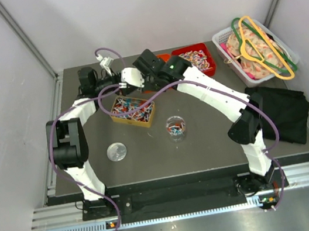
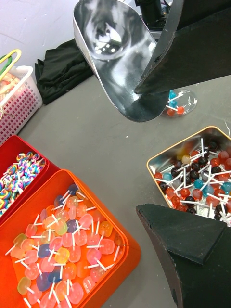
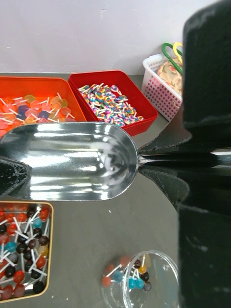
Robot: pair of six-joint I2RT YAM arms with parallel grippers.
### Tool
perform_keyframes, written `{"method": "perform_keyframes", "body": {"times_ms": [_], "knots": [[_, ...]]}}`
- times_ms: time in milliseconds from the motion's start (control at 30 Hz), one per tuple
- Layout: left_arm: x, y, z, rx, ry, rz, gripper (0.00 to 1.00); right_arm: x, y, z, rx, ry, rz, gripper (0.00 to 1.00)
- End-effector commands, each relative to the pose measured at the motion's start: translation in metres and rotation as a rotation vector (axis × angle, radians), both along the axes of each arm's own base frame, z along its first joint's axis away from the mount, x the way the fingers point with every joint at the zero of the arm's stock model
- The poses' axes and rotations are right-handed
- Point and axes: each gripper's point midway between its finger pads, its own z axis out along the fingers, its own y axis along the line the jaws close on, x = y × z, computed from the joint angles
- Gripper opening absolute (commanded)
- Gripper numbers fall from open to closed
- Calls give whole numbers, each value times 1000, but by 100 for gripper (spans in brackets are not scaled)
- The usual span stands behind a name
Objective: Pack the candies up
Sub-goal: Adjust the spatula.
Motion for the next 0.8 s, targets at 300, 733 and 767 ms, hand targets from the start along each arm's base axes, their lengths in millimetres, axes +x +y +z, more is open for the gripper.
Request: {"method": "perform_keyframes", "body": {"times_ms": [300,733,767], "knots": [[36,34,21,-32,-51,159,99,-9,1,45,84,-91,11,0],[49,120,-27,175,-24,294,99,-24,18,9,-1,-12,89,0],[46,121,-35,191,-9,285,99,-24,20,6,-8,-9,94,0]]}}
